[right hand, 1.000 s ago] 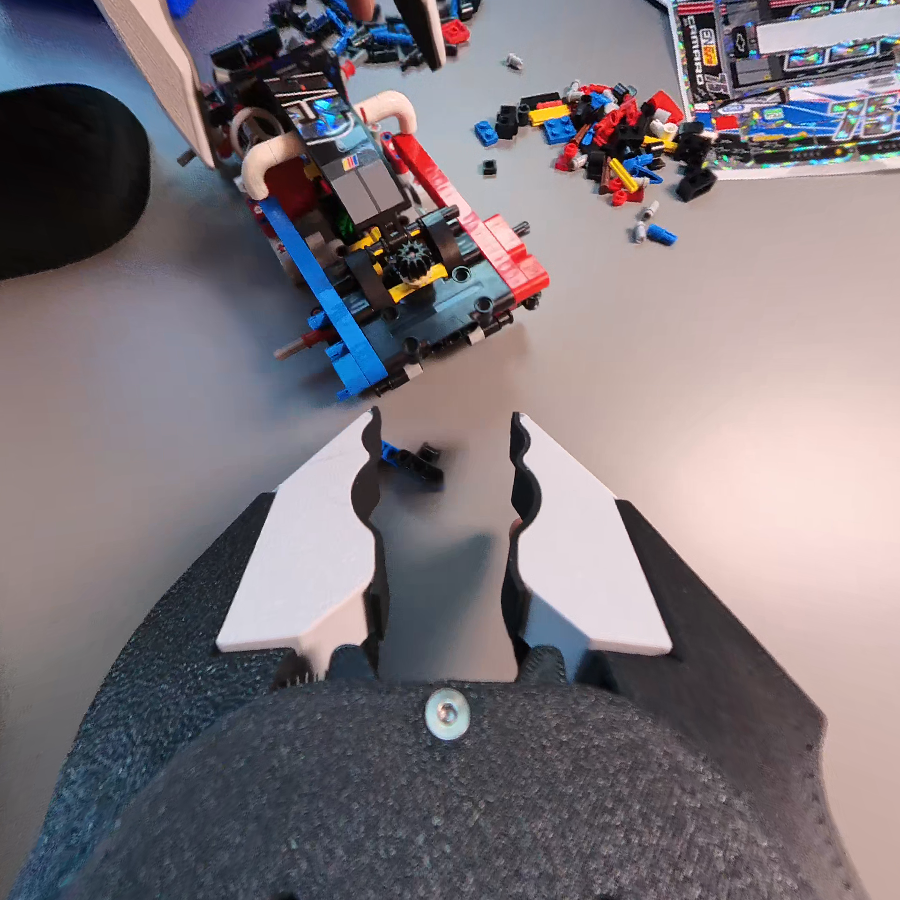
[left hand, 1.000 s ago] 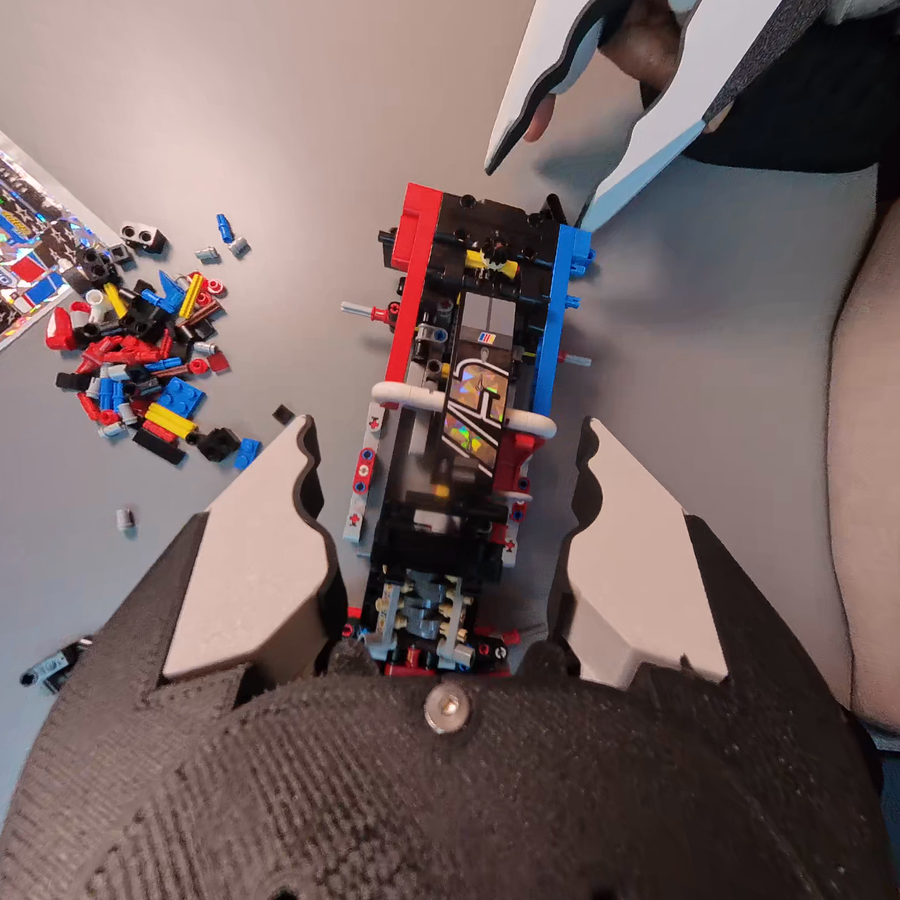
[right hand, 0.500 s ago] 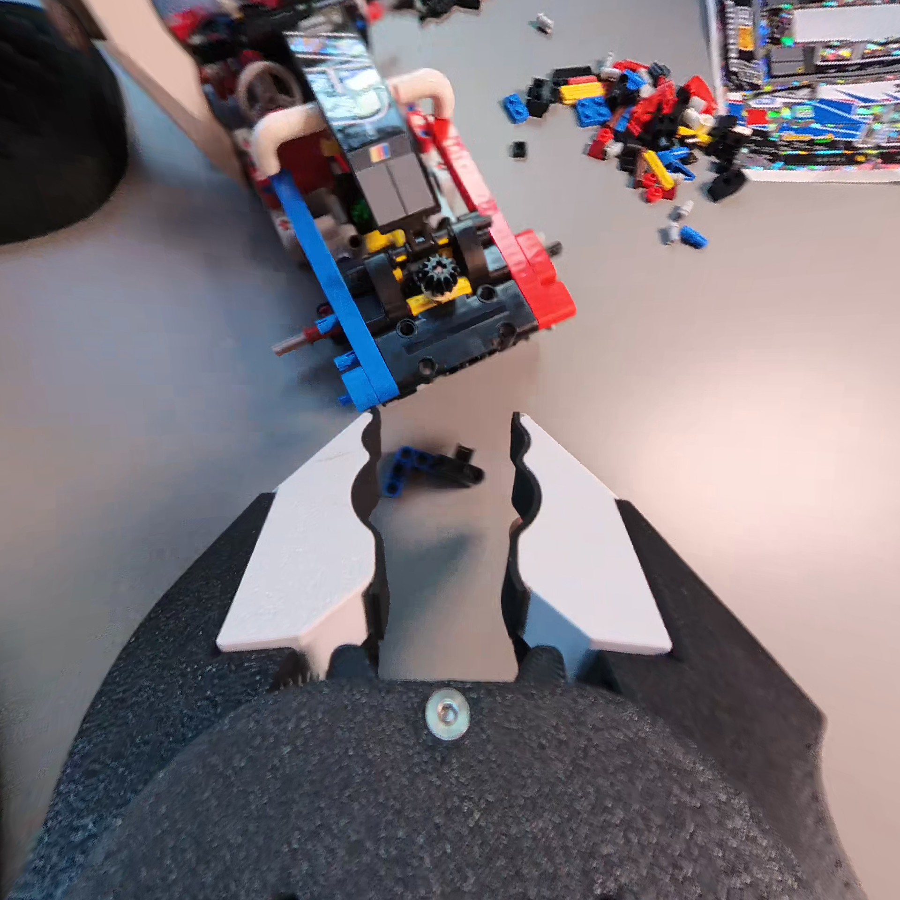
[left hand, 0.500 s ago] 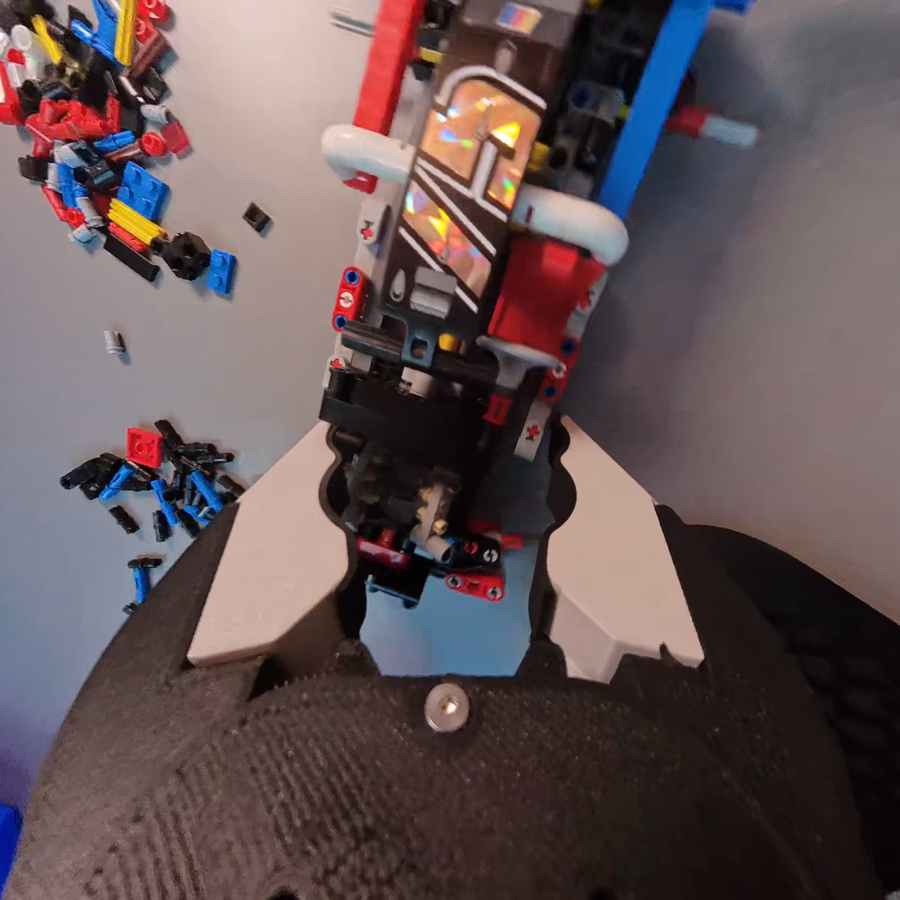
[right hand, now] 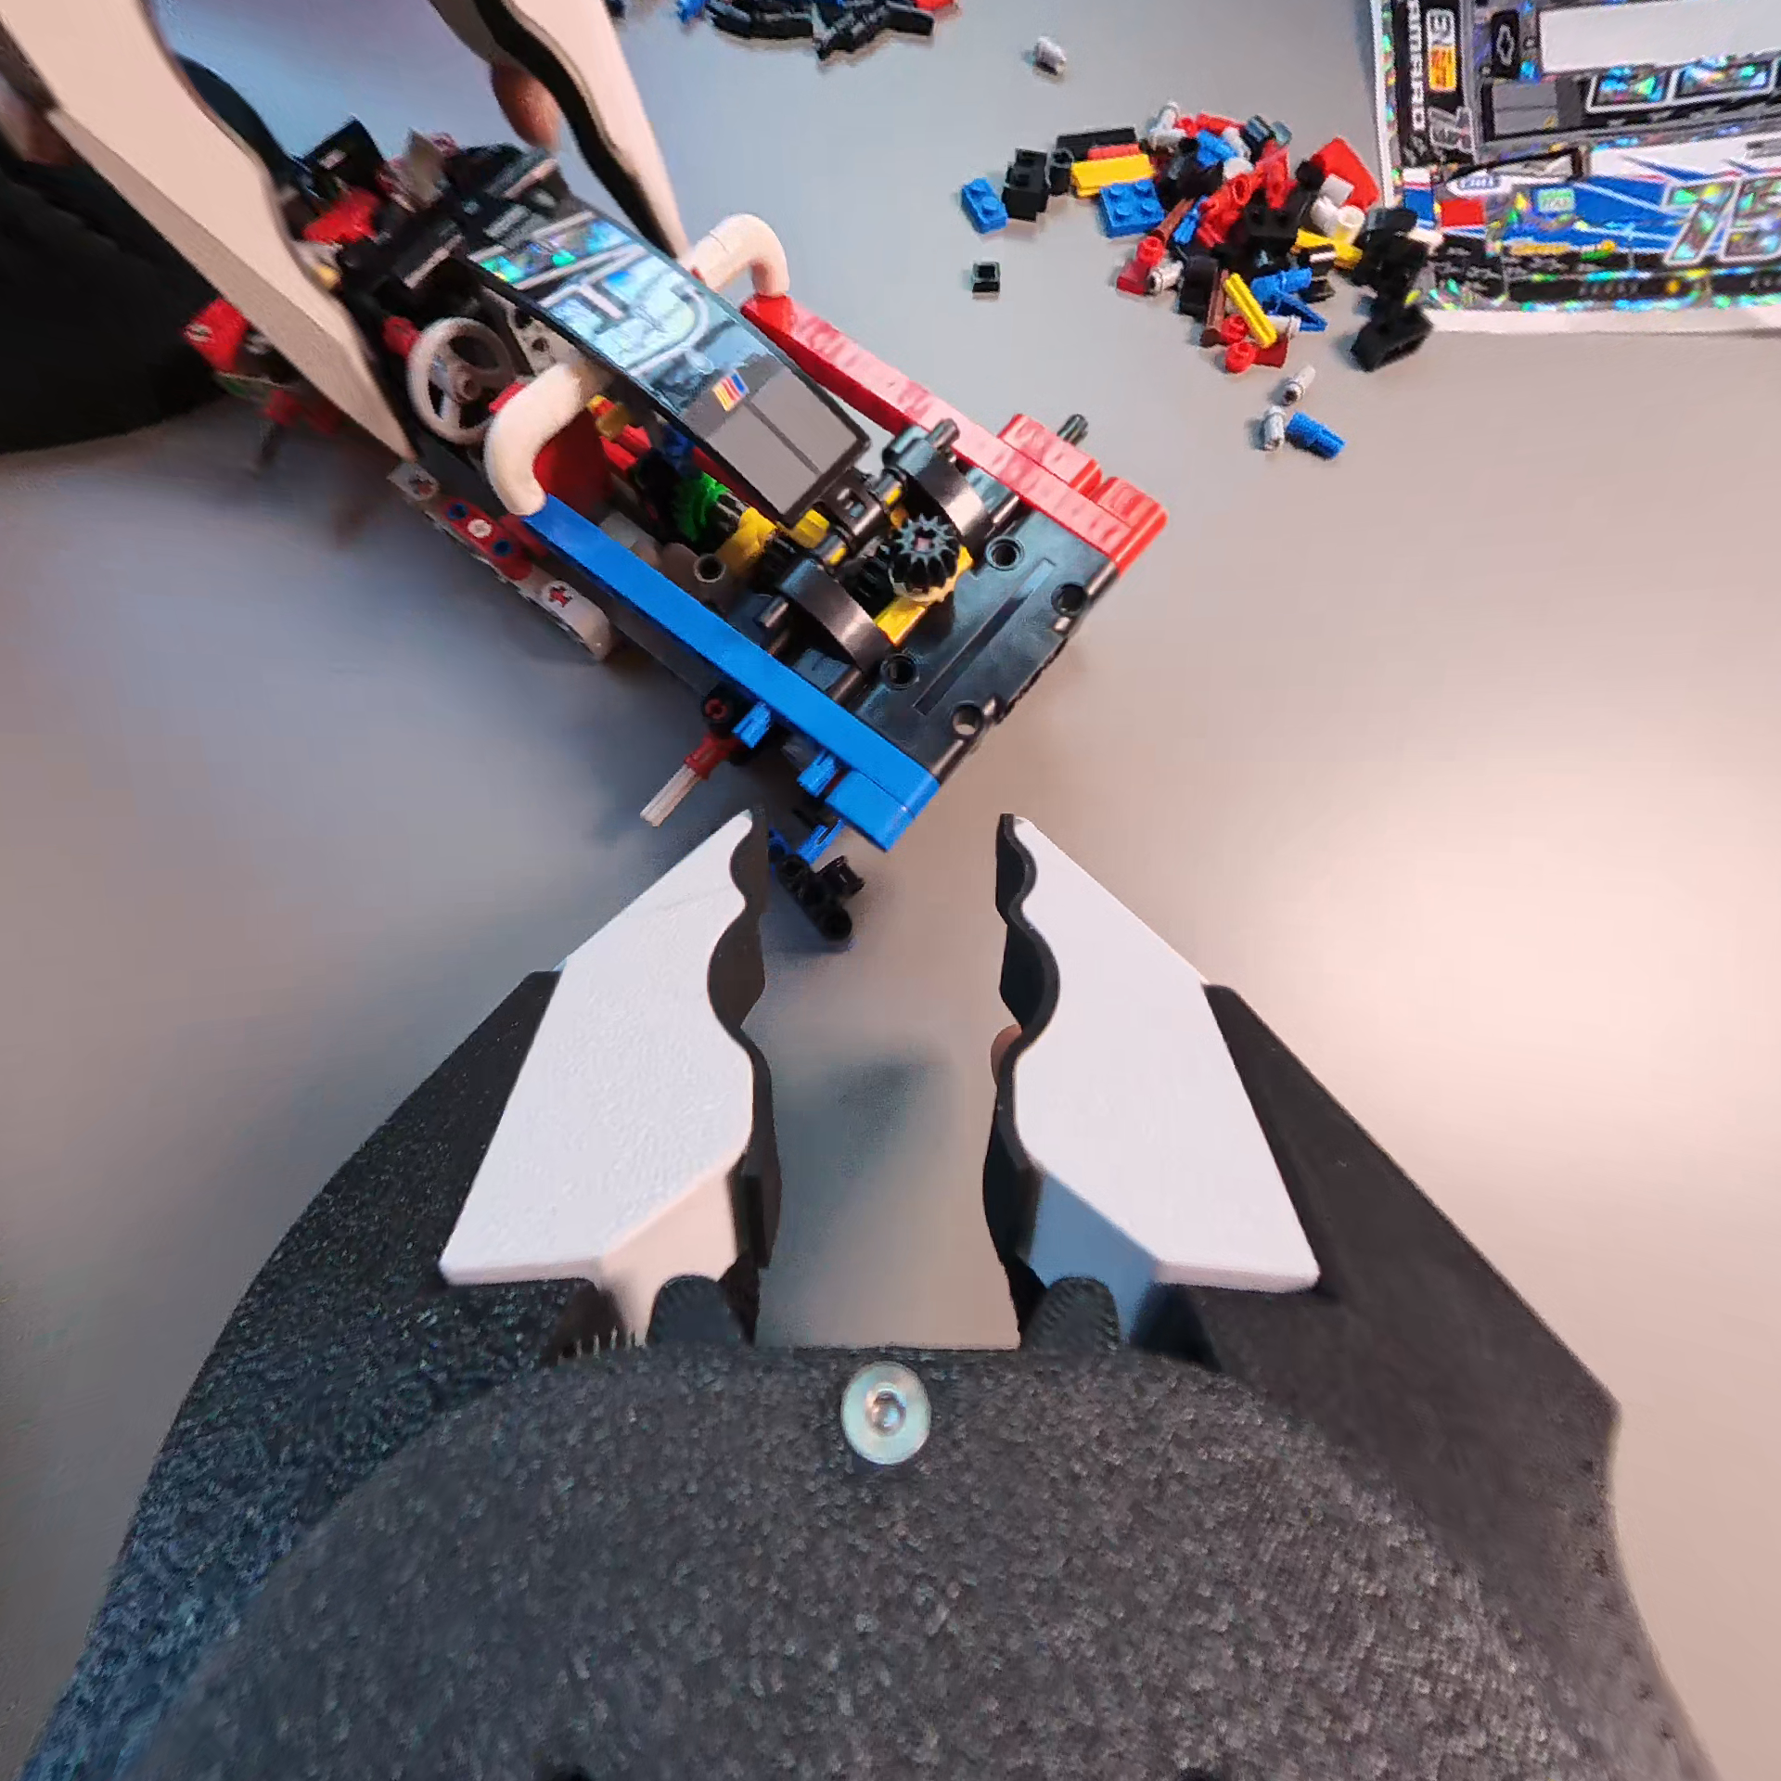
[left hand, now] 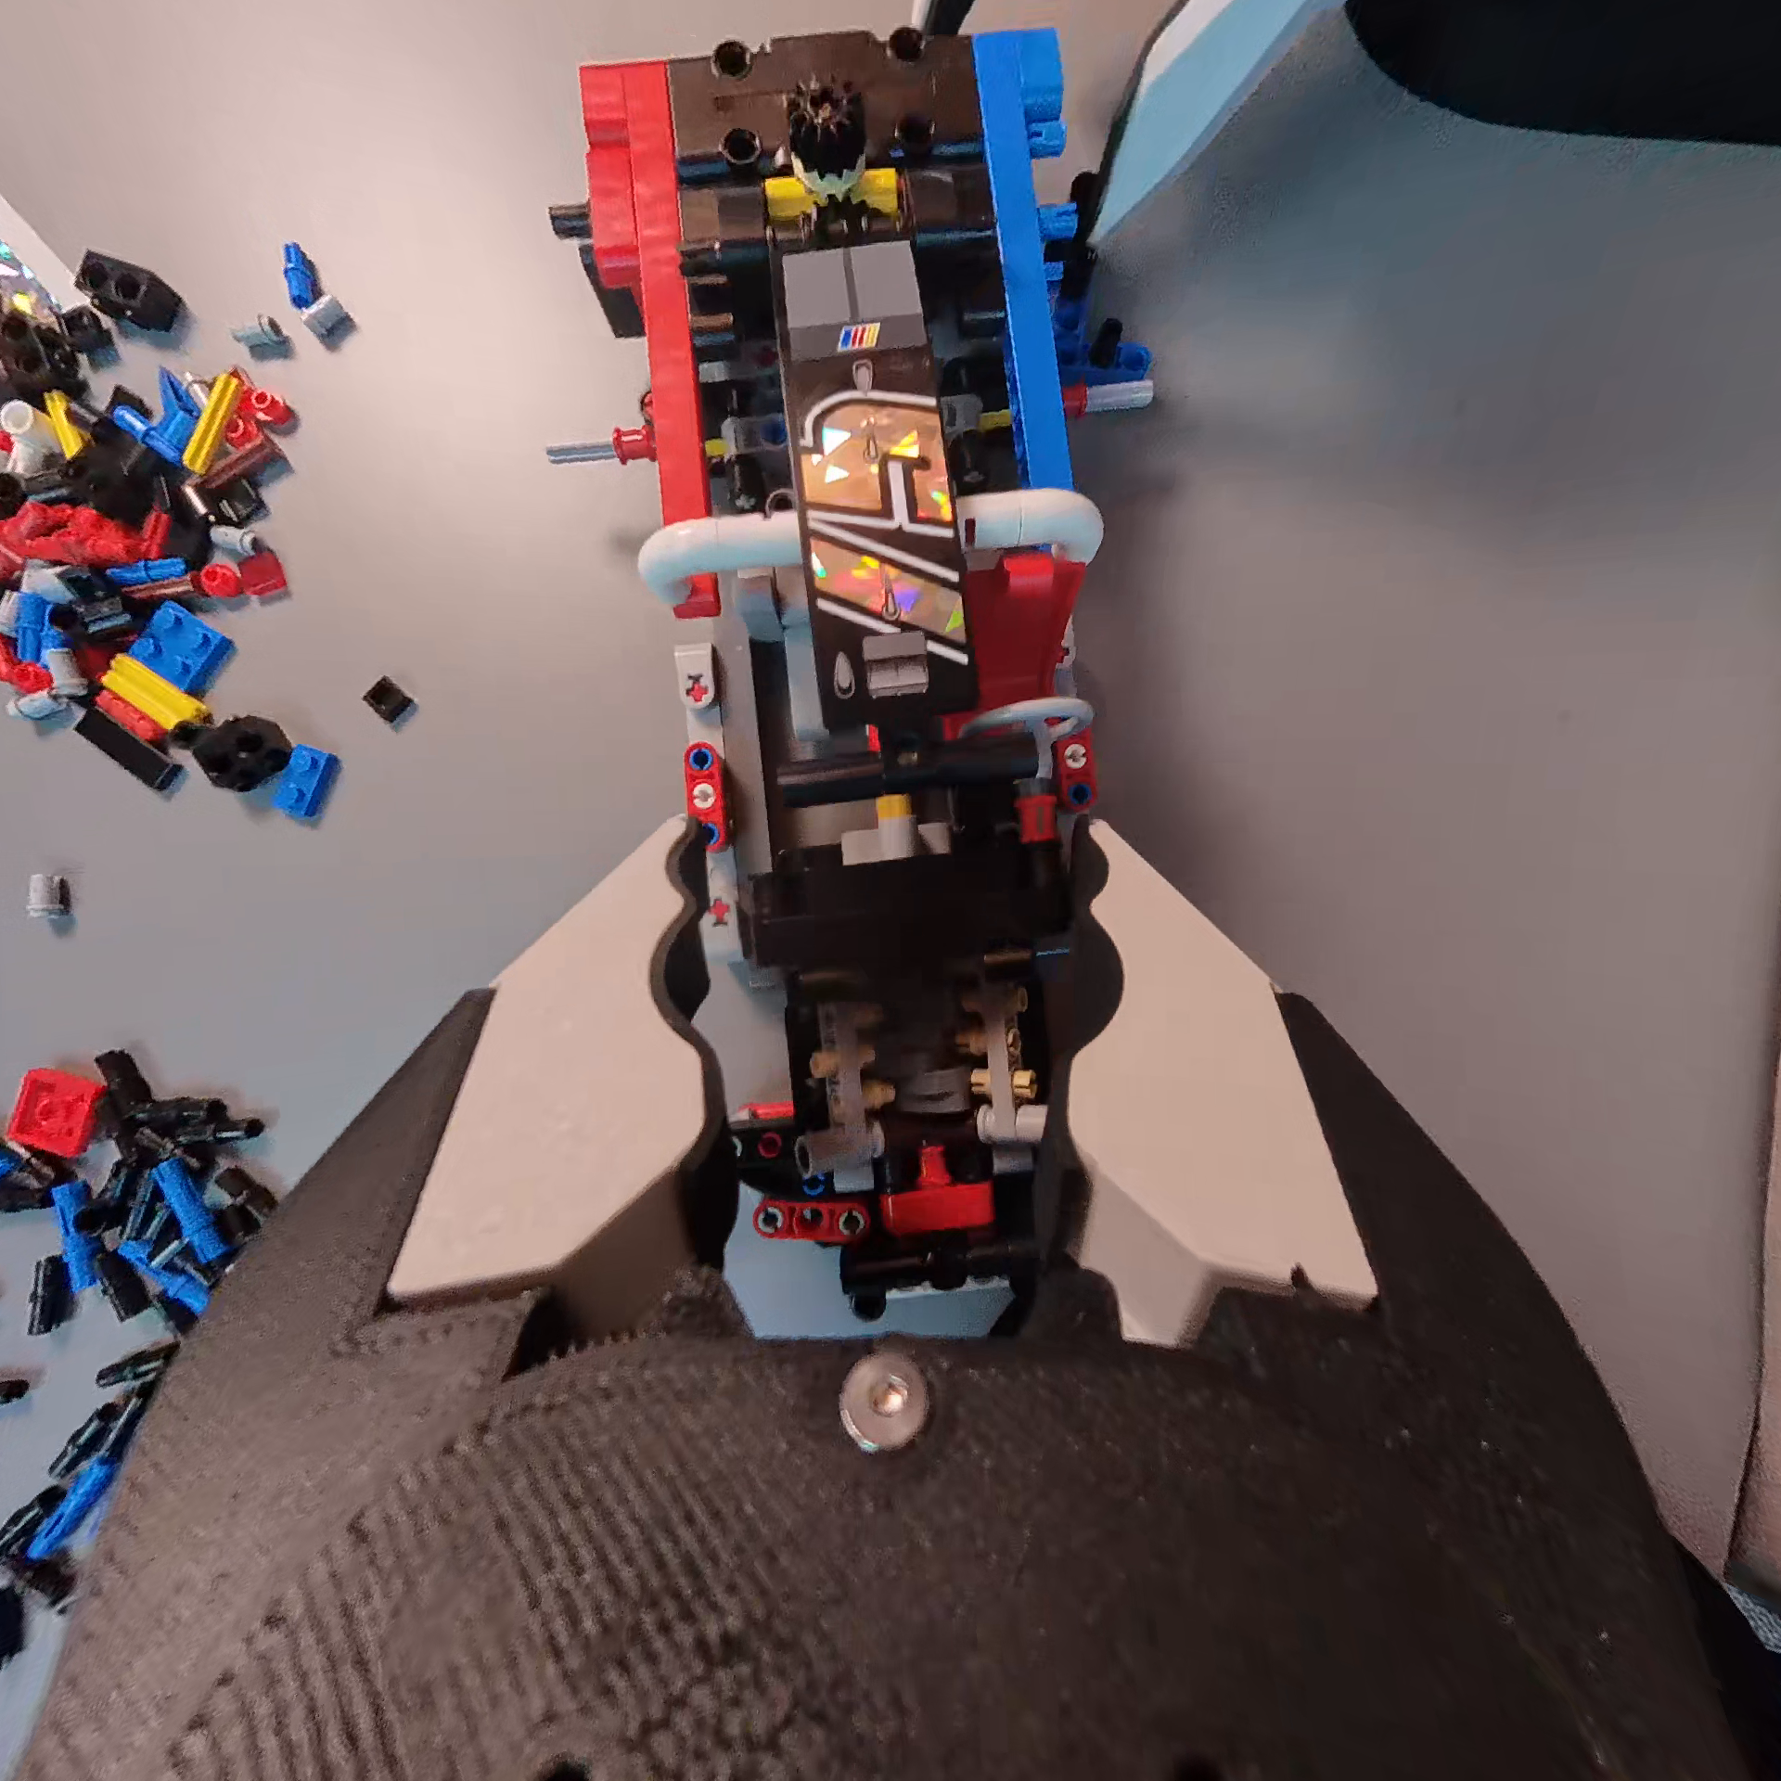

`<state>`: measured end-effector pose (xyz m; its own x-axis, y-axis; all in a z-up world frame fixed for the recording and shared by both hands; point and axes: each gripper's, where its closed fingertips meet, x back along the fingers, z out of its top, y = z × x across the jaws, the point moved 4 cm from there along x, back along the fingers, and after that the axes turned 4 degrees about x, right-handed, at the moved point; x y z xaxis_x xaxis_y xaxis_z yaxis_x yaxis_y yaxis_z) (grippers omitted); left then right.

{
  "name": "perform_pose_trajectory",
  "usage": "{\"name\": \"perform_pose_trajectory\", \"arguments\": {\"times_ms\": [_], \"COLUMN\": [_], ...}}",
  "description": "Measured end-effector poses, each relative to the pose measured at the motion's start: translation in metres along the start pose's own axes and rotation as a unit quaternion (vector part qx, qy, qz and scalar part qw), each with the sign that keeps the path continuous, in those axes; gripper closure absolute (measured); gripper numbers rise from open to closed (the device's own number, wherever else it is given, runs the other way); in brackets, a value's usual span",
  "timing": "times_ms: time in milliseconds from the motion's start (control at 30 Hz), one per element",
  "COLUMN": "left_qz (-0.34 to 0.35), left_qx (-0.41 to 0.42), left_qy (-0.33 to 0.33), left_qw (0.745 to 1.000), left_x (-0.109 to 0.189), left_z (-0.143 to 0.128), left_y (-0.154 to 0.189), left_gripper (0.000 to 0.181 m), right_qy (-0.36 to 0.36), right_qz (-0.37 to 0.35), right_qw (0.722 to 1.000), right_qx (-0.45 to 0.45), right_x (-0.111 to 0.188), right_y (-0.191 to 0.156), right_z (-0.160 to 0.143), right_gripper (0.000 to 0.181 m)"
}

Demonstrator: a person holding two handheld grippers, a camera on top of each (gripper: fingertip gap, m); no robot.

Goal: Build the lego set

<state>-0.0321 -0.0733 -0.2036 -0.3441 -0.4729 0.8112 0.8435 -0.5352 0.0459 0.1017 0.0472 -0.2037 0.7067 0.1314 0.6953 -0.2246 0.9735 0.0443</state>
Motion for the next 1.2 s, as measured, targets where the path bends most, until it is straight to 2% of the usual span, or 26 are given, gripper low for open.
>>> {"name": "perform_pose_trajectory", "arguments": {"times_ms": [33, 100, 167, 200, 400, 567, 667, 767, 833, 967, 1133, 1200], "left_qz": [-0.003, 0.001, 0.006, 0.005, -0.021, -0.147, -0.285, -0.351, -0.342, -0.267, -0.106, -0.089], "left_qx": [-0.001, -0.007, -0.015, -0.016, 0.01, 0.101, 0.173, 0.217, 0.225, 0.212, 0.145, 0.123], "left_qy": [0.007, 0.012, 0.011, 0.012, 0.028, 0.077, 0.092, 0.114, 0.125, 0.146, 0.177, 0.184], "left_qw": [1.0, 1.0, 1.0, 1.0, 0.999, 0.981, 0.938, 0.904, 0.904, 0.929, 0.968, 0.971], "left_x": [-0.002, -0.007, -0.011, -0.012, -0.009, 0.0, 0.0, -0.002, -0.001, 0.01, 0.031, 0.031], "left_z": [0.003, 0.007, 0.009, 0.01, 0.012, 0.021, 0.025, 0.03, 0.031, 0.024, 0.018, 0.02], "left_y": [0.002, 0.005, 0.008, 0.009, 0.014, 0.027, 0.05, 0.06, 0.056, 0.039, 0.027, 0.029], "left_gripper": [0.115, 0.122, 0.129, 0.129, 0.13, 0.129, 0.129, 0.129, 0.127, 0.112, 0.113, 0.121], "right_qy": [-0.012, -0.019, -0.017, -0.016, -0.027, -0.102, -0.17, -0.259, -0.308, -0.365, -0.376, -0.395], "right_qz": [-0.012, -0.007, 0.004, 0.004, 0.022, 0.066, 0.12, 0.17, 0.197, 0.23, 0.244, 0.253], "right_qw": [1.0, 1.0, 1.0, 1.0, 0.999, 0.992, 0.978, 0.951, 0.931, 0.902, 0.893, 0.882], "right_qx": [0.004, 0.009, 0.005, 0.005, 0.008, 0.018, 0.014, 0.003, -0.022, -0.023, -0.036, -0.035], "right_x": [-0.006, -0.017, -0.024, -0.026, -0.016, 0.016, 0.029, 0.03, 0.023, 0.01, 0.0, 0.001], "right_y": [0.0, -0.003, -0.003, -0.001, 0.002, 0.0, -0.001, 0.002, 0.005, 0.009, 0.02, 0.022], "right_z": [-0.001, -0.001, 0.0, 0.0, 0.006, 0.03, 0.045, 0.047, 0.043, 0.044, 0.054, 0.055], "right_gripper": [0.135, 0.135, 0.151, 0.152, 0.159, 0.16, 0.16, 0.16, 0.161, 0.161, 0.163, 0.163]}}
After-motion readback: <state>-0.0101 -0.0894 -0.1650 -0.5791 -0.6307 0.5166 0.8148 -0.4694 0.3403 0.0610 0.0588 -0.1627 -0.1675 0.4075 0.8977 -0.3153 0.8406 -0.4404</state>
